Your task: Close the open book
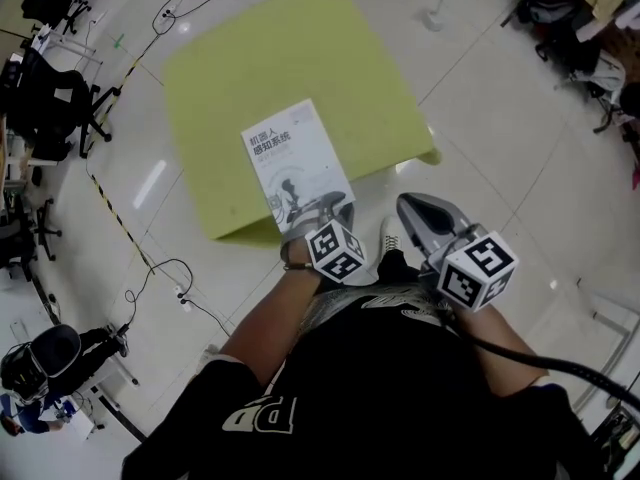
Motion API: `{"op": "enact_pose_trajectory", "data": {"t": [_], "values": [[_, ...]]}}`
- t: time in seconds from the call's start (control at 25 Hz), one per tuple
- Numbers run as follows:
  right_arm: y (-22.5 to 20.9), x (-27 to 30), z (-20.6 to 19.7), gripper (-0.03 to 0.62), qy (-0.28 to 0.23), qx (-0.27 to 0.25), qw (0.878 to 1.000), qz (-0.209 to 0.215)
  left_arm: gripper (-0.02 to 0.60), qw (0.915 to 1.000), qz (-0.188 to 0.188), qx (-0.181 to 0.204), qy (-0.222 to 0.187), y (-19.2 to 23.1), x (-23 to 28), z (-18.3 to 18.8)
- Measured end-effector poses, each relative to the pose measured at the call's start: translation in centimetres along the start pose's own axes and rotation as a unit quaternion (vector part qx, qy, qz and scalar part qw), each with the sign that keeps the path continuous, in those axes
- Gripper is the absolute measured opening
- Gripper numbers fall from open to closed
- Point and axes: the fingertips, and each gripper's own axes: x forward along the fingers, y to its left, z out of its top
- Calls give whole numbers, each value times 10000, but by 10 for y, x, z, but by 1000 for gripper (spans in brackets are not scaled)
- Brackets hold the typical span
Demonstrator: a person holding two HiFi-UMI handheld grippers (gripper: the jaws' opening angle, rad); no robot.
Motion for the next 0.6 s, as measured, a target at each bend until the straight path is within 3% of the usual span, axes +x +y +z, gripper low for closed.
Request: {"op": "enact_pose_trajectory", "data": {"t": [0.12, 0.24, 0.4, 0.48, 0.6], "values": [[-1, -5, 0, 6, -15, -5, 10000, -12, 88, 9996, -49, -250, -85, -2, -3, 2], [3, -5, 1, 6, -43, -24, 10000, 7, 41, 9975, -119, -617, -323, -2, -11, 7], [11, -1, 4, 6, -85, -73, 9999, 35, 15, 9858, -245, -1464, -783, 7, -27, 11], [15, 2, 4, 6, -87, -104, 9999, 63, 13, 9672, -434, -2233, -1127, 17, -38, 13], [24, 10, 6, 6, -97, -172, 9997, 116, 10, 9191, -722, -3461, -1739, 38, -58, 10]]}}
